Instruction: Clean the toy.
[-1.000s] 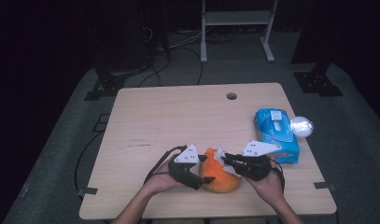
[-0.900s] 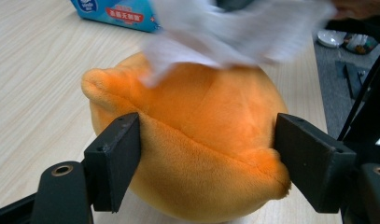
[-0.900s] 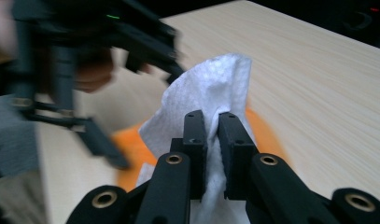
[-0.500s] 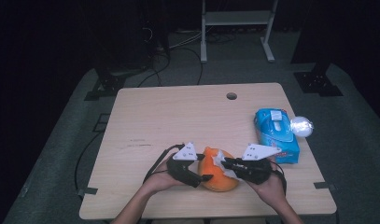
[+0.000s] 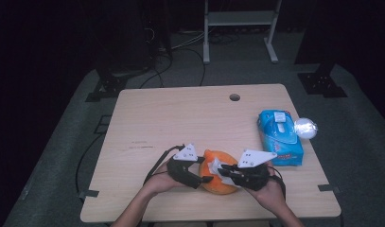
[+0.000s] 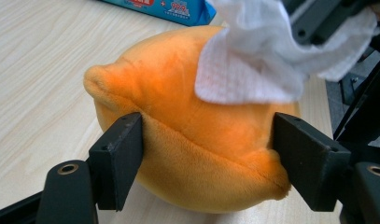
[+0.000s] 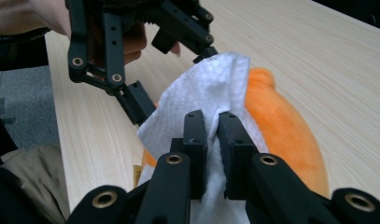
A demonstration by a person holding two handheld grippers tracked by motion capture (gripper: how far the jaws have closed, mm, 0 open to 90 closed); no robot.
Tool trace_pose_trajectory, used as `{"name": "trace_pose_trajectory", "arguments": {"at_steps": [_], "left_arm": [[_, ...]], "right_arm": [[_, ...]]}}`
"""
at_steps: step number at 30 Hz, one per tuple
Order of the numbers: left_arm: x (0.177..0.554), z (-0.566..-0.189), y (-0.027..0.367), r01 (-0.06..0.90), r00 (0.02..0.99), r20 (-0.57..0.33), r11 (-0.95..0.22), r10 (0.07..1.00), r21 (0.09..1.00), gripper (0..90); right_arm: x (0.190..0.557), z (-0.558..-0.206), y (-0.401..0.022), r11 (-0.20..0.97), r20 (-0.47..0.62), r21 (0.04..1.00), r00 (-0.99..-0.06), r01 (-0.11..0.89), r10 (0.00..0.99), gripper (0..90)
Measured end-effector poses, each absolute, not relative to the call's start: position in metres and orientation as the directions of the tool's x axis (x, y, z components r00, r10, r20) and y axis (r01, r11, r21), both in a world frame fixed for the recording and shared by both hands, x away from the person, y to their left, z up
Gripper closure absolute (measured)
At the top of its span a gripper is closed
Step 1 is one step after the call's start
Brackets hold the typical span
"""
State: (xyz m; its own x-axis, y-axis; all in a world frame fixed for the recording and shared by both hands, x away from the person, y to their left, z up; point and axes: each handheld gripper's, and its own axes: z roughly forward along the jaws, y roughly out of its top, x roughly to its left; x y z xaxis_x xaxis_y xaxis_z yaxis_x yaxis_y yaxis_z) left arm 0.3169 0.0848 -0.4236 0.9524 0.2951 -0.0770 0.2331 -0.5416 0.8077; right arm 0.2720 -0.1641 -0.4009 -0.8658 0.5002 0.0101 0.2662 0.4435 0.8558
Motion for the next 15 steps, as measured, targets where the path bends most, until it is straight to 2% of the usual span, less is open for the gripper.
{"name": "trace_pose_trajectory", "arguments": {"at_steps": [5, 9, 15], "left_arm": [[0.32, -0.428, 0.088, 0.244, 0.952, -0.096, -0.531, 0.291, 0.811, 25.6], [0.321, -0.425, 0.09, 0.234, 0.956, -0.087, -0.546, 0.281, 0.804, 22.1], [0.324, -0.418, 0.096, 0.255, 0.944, -0.107, -0.485, 0.313, 0.837, 19.5]], "right_arm": [[0.284, -0.406, -0.184, 0.397, 0.051, 0.855, -0.815, 0.335, 0.577, 81.7], [0.283, -0.409, -0.178, 0.427, 0.034, 0.844, -0.827, 0.324, 0.561, 81.7], [0.274, -0.415, -0.163, 0.472, 0.008, 0.835, -0.864, 0.282, 0.503, 82.0]]}}
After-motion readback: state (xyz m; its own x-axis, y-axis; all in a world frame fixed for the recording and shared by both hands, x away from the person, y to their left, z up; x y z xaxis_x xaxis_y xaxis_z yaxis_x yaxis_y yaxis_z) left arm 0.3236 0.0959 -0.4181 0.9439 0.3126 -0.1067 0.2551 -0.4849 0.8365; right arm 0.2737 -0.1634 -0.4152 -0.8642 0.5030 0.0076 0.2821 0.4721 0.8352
